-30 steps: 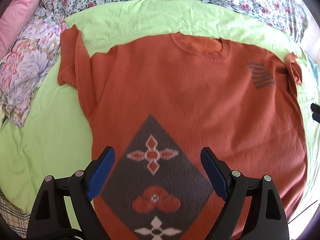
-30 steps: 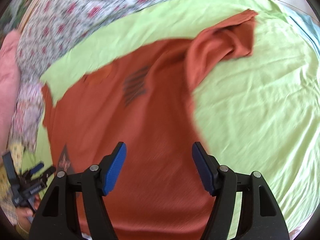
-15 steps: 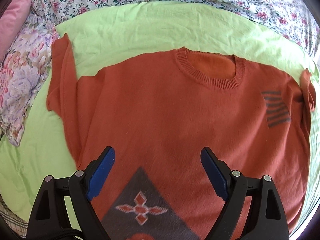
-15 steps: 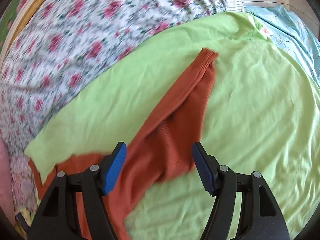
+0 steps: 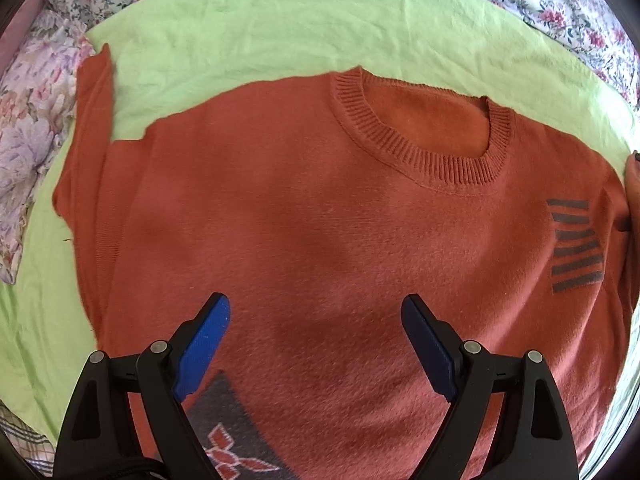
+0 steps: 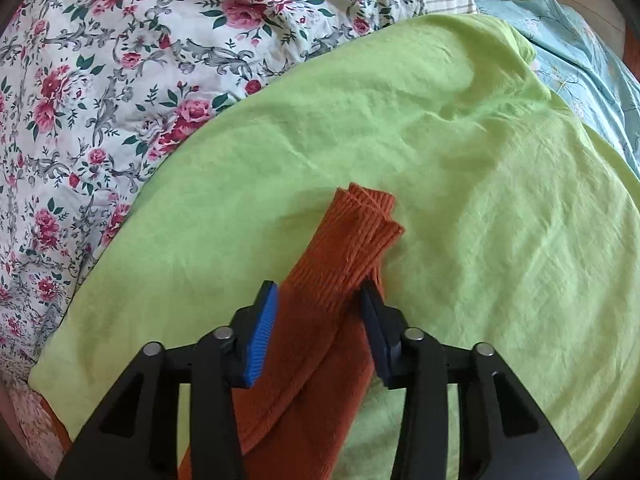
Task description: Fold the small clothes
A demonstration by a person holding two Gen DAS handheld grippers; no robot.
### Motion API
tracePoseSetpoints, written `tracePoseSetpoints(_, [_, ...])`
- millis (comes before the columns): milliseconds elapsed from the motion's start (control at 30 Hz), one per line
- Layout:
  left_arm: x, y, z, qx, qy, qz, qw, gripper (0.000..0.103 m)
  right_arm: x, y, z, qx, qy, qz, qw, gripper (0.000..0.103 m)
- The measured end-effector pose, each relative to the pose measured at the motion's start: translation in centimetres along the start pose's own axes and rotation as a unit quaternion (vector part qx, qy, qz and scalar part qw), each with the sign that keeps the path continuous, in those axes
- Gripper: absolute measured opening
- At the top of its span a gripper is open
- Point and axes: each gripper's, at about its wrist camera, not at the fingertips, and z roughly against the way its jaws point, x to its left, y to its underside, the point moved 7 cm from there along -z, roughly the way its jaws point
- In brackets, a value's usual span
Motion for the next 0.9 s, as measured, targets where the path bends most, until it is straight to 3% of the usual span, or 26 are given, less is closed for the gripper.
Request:
tracePoseSetpoints(33, [-0.2, 0.0, -0.2, 0.002, 0.002, 0.000, 1.0000, 0.088, 0.2, -0.3, -0.2, 0.002, 0.000, 0.006, 1.000, 0.011])
tracePoseSetpoints(67, [-0.3, 0.0, -0.2, 0.002, 0.005, 0.000, 1.0000, 0.088, 0.5, -0.5, -0.3, 0.004, -0.004, 0.011, 1.000, 0.008])
tracePoseSetpoints(200, [-0.5, 0.1, 0.0, 0.000, 0.017, 0.001, 0.9999, 0.088, 2.8, -0.6, 1.4, -0.012, -0.037, 0.036, 0.999, 0.008])
tracePoseSetpoints(400, [0.7, 1.0, 1.5, -0.010, 0.032, 0.006, 0.9994, 0.088, 11.8, 4.0, 6.9, 0.005, -0.154, 0.110, 0.982, 0.007])
tracePoseSetpoints(500, [2.0, 1.6, 2.3, -0.014, 0.043, 0.015, 0.9989, 0.088, 17.9, 8.4, 9.9, 0.033, -0.229, 0.150, 0.961, 0.007])
tracePoseSetpoints(567, [3.1, 2.3, 2.9, -0.018, 0.051, 0.022, 0.9983, 0.088, 22.4, 12.7, 11.7, 0.062, -0.283, 0.173, 0.941, 0.007])
tracePoseSetpoints(667, [4.6, 3.1, 3.7, -0.022, 0.081, 0.038, 0.9957, 0.088, 28.7, 22.3, 13.7, 0.119, -0.353, 0.200, 0.906, 0.007])
tracePoseSetpoints(800, [7.5, 4.6, 4.9, -0.023, 0.130, 0.073, 0.9886, 0.088, 34.4, 31.8, 13.8, 0.189, -0.401, 0.218, 0.869, 0.007])
tracePoseSetpoints(900, [9.2, 5.6, 5.5, -0.027, 0.133, 0.086, 0.9869, 0.088, 37.9, 37.9, 12.4, 0.246, -0.421, 0.216, 0.846, 0.007])
